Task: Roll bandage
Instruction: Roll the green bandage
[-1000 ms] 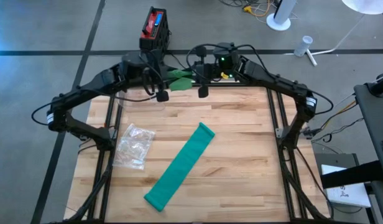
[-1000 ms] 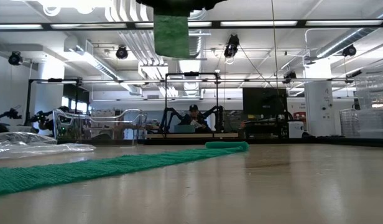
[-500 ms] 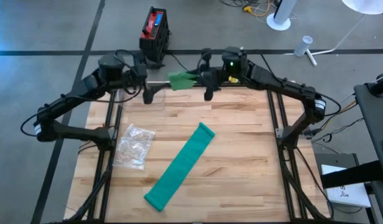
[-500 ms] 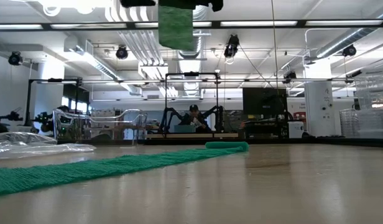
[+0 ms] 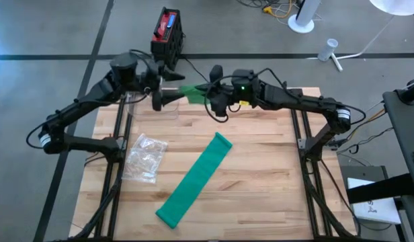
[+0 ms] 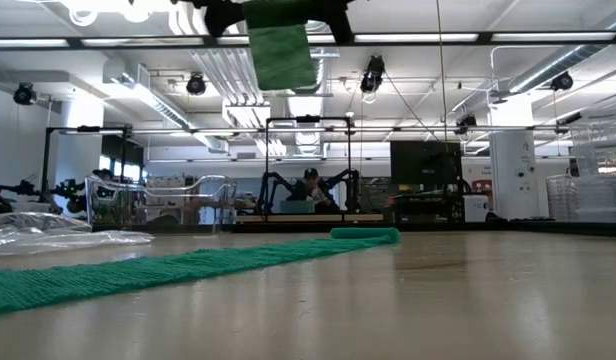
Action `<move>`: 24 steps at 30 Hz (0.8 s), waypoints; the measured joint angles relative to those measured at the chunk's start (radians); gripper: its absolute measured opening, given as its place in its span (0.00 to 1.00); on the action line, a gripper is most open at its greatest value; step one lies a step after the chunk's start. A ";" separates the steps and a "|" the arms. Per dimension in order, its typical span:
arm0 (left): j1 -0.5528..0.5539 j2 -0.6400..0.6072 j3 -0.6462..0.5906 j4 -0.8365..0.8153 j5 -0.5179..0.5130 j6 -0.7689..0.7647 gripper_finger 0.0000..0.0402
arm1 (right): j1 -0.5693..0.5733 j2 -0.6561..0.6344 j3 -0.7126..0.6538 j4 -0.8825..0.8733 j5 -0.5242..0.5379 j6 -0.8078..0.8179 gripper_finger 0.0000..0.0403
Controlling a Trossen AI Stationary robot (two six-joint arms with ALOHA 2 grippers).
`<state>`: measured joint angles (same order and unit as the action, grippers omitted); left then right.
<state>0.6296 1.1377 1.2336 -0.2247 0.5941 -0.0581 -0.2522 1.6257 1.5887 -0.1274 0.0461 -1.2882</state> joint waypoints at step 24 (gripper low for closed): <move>0.002 0.117 0.049 -0.090 -0.001 0.045 0.71 | 0.004 0.001 0.000 0.056 -0.042 -0.040 0.10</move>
<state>0.6313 1.2548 1.2823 -0.3151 0.5930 -0.0126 -0.2487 1.6268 1.5887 -0.0712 0.0040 -1.3281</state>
